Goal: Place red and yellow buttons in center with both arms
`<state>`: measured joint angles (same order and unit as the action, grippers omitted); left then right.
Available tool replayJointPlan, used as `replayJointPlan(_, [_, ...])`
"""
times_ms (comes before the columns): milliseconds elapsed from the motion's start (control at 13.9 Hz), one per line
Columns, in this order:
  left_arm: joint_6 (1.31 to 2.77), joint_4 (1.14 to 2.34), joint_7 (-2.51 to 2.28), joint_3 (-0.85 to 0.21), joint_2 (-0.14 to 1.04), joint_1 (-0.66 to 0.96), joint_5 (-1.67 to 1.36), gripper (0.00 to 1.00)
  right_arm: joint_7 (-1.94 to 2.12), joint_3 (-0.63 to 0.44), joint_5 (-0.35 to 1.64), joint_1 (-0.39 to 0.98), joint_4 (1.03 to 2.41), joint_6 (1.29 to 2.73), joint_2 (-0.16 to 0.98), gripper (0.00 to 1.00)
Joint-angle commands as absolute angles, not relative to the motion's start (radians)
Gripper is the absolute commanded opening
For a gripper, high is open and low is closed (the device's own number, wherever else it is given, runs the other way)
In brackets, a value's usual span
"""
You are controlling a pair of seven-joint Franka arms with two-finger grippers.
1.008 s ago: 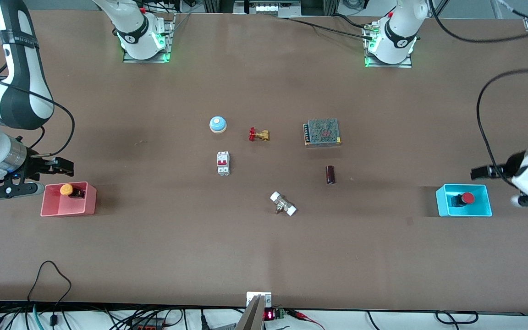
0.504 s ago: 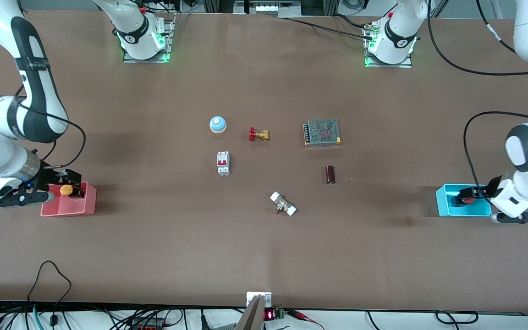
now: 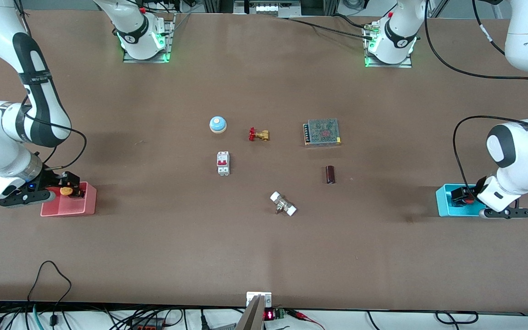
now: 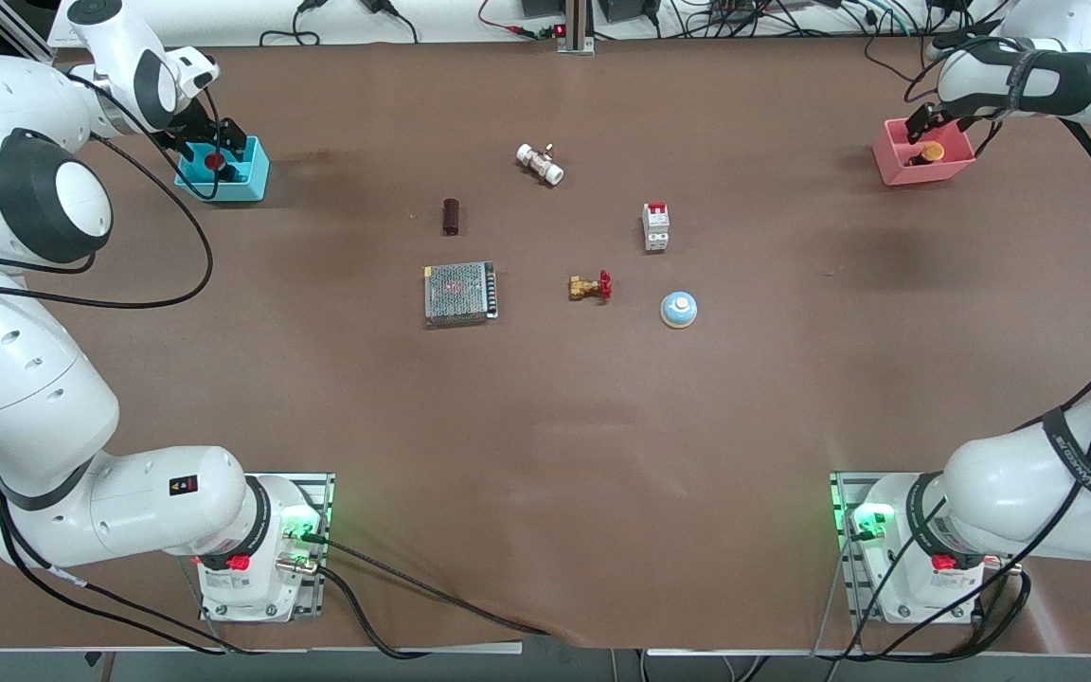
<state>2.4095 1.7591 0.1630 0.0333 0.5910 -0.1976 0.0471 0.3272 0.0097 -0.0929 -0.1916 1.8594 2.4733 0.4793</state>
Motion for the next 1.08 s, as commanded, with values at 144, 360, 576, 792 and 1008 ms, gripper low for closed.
replayJointPlan(144, [2.490,1.766,0.178,0.031,0.635,-0.209,0.063,0.96,0.341,0.021,-0.103,-0.216,1.878,2.536,0.508,1.00])
replayJointPlan(360, [2.491,1.770,0.178,0.031,0.637,-0.210,0.063,0.69,0.342,0.021,-0.098,-0.221,1.878,2.540,0.518,1.00])
replayJointPlan(576, [2.480,1.772,0.175,0.031,0.637,-0.212,0.063,0.37,0.344,0.021,-0.097,-0.225,1.878,2.571,0.537,1.00])
replayJointPlan(792, [2.451,1.770,0.175,0.031,0.629,-0.215,0.063,0.30,0.357,0.021,-0.097,-0.227,1.878,2.572,0.540,0.93])
replayJointPlan(1008, [2.374,1.744,0.173,0.023,0.574,-0.210,0.063,0.30,0.374,0.021,-0.095,-0.227,1.879,2.571,0.541,0.66])
